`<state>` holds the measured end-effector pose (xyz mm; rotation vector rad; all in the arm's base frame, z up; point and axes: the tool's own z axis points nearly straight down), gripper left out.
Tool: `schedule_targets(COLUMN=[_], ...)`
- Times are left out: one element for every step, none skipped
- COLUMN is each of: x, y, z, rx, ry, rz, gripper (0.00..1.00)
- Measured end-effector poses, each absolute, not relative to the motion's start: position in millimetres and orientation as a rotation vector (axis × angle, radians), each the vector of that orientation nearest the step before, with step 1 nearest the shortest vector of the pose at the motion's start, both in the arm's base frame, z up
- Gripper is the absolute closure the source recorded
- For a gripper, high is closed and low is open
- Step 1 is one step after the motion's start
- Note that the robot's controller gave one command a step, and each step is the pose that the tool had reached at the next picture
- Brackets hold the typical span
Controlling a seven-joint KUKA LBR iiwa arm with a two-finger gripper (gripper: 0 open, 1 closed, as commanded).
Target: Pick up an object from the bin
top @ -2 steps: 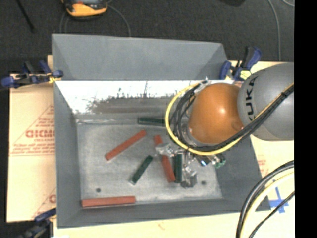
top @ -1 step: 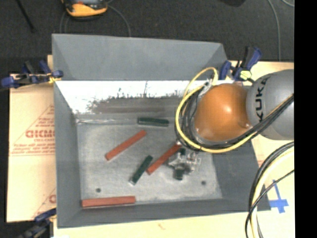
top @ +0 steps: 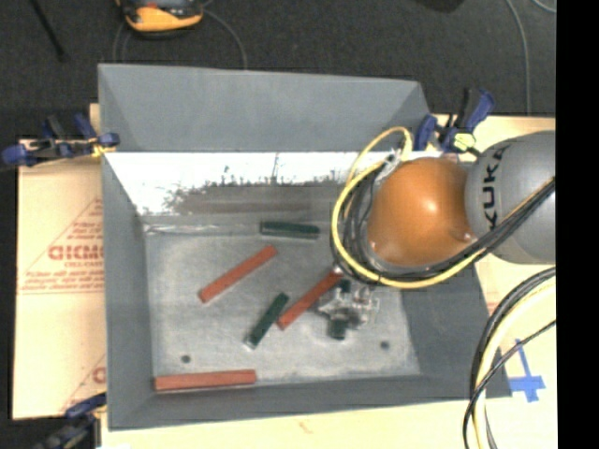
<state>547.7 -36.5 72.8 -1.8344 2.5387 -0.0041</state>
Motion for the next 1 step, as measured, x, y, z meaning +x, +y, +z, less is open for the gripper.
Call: schedule_targets(x=[576.8], y=[-50.8], z=[246.9], rx=[-1.885], ry=[2.503], rz=[-0.01], gripper=[1.0])
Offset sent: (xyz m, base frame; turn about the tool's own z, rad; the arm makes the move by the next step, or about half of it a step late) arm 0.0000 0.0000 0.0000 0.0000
